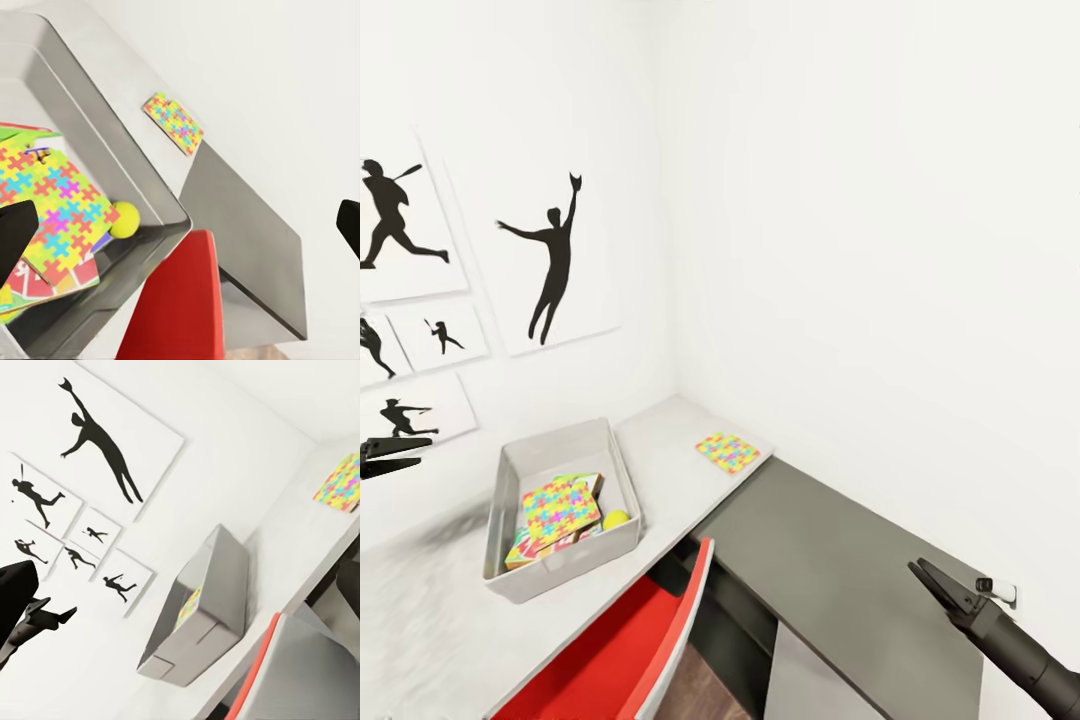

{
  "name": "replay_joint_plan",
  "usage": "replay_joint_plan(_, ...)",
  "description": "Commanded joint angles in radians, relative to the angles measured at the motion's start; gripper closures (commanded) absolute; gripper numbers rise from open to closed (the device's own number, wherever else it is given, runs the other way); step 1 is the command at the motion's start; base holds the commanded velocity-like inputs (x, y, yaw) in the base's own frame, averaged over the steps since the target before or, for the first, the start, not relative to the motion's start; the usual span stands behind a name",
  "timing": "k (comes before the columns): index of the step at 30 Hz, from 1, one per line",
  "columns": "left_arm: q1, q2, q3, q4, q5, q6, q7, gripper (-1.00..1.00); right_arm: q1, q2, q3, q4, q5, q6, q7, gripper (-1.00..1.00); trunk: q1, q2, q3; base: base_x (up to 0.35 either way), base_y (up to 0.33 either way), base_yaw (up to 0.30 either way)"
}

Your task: Put all the toys in the child's room - the three board games (two on the bed and one on the table), the two jigsaw puzzles on the table, and the tennis ball on the table - inside the toy box on the table in the child's room.

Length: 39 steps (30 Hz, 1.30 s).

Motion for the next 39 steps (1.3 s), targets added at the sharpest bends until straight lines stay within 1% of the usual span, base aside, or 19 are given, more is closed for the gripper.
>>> replay_joint_plan(1, -0.002, -0.001, 0.003, 0.0, -0.011, 0.011, -0.008, -1.0, -0.001, 0.001, 0.0, -0.001, -0.004, 0.009, 0.001, -1.0, -0.003, 0.005, 0.001, 0.0, 0.0, 0.212)
replay_joint_plan(9, -0.002, -0.001, 0.003, 0.0, -0.011, 0.011, -0.008, -1.0, -0.001, 0.0, 0.0, -0.002, -0.004, 0.009, 0.001, -1.0, -0.034, 0.061, 0.03, 0.0, 0.0, 0.253)
replay_joint_plan(31, -0.002, -0.001, 0.003, -0.003, -0.01, 0.012, -0.008, -1.0, -0.001, -0.003, 0.0, 0.0, -0.005, 0.009, 0.002, -1.0, -0.034, 0.061, 0.039, 0.0, 0.0, 0.276)
replay_joint_plan(39, -0.002, -0.003, 0.003, -0.003, -0.01, 0.012, -0.008, -1.0, -0.001, -0.003, 0.0, 0.001, -0.005, 0.01, 0.002, -1.0, -0.034, 0.061, 0.04, 0.0, 0.0, 0.09)
